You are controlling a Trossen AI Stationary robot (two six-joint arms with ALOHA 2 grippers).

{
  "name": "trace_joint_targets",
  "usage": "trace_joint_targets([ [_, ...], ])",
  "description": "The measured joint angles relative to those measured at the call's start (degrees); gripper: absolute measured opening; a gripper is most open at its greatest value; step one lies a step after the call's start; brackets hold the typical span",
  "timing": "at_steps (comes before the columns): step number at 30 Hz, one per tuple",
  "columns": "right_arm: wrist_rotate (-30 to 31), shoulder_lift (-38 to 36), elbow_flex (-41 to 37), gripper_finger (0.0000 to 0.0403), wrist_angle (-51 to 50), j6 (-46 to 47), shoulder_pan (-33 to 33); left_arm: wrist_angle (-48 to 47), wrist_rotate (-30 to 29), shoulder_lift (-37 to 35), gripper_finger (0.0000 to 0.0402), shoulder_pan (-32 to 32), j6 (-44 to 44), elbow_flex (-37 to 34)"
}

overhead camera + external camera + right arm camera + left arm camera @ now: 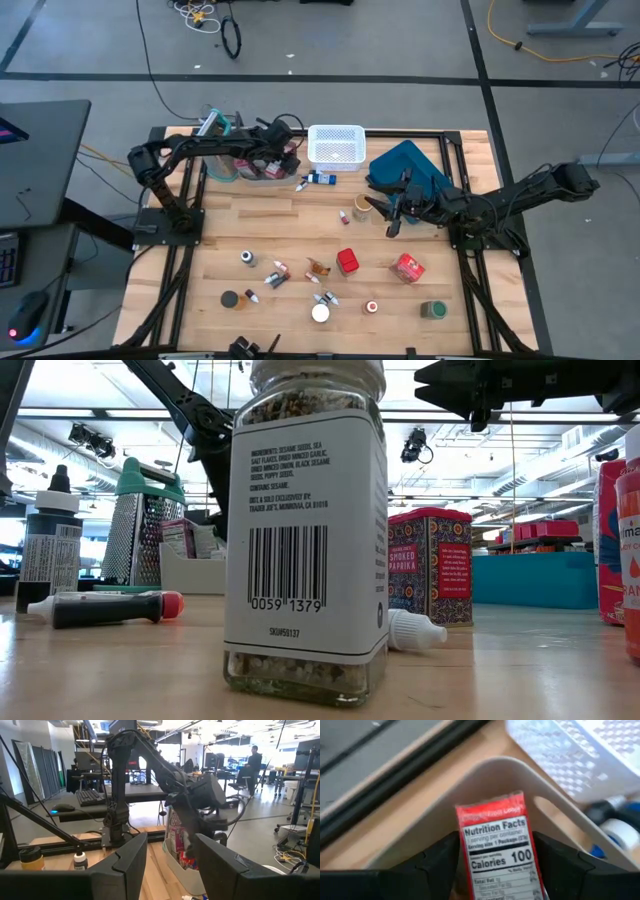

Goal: Pick & Place Kitchen Items
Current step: Put the left red cereal box into the gray bin

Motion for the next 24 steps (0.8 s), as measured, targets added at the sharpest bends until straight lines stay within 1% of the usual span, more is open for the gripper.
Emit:
trace_joint_targets([
  [1,-0.1,0.0,0.0,0.0173,-0.1,0.0,0.0,0.5,-1.2,0.0,0.0244,-0.3,-0.3,0.0],
  [3,-0.2,0.0,0.0,0.0173,0.0,0.0,0.0,0.4,-1.7,-0.7,0.0235,-0.3,-0.6,0.0],
  [9,0.1,0.0,0.0,0.0173,-0.2,0.0,0.0,1.1,2.7,-0.9,0.0193,0.2,-0.5,0.0],
  [17,0.1,0.0,0.0,0.0173,-0.1,0.4,0.0,1.8,2.9,-0.9,0.0133,0.1,-0.4,0.0],
  [20,0.1,0.0,0.0,0.0173,-0.1,0.4,0.0,1.6,2.8,-1.8,0.0124,-0.5,-0.9,0.0],
  [24,0.1,0.0,0.0,0.0173,-0.2,0.4,0.0,1.4,1.3,-4.3,0.0121,-1.5,-0.7,0.0],
])
